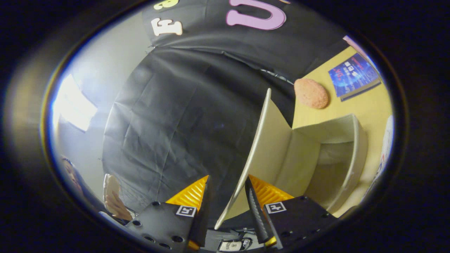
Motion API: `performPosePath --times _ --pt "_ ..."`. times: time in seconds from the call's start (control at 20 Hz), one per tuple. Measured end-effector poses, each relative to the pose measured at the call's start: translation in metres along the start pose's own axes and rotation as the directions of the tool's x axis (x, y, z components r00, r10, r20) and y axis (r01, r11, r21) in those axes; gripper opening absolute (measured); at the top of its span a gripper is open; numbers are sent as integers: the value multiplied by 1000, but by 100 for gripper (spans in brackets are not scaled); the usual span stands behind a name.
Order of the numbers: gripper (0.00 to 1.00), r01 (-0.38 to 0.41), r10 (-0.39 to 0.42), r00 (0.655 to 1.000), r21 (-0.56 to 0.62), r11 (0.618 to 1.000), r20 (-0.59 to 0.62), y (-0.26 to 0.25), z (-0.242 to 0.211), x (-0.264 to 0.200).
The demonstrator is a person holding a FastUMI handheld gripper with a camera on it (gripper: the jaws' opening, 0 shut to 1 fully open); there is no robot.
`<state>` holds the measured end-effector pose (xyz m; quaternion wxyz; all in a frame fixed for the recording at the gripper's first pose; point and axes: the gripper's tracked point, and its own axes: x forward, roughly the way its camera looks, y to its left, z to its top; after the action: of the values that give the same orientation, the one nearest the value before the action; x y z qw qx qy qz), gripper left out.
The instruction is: Open the storage box then place both shoes into the box .Put the left shoe in first, then the right shoe, with the right side of both shoes facing outward in a uniform manner.
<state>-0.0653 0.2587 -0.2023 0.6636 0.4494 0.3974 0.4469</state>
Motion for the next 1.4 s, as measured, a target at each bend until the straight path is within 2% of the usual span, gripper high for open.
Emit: performPosePath --times 0.4,0.65,0.8,1.05,1.4 --pt "57 -48 46 992 -14 999 -120 37 -17 80" --pt "57 34 -30 990 27 999 -135 14 -18 111" --pt "57 57 -49 986 47 997 -158 1 -21 124" --pt "57 80 -73 981 34 996 -182 -8 -24 121" --pt "57 128 -126 986 10 992 -111 -29 12 89"
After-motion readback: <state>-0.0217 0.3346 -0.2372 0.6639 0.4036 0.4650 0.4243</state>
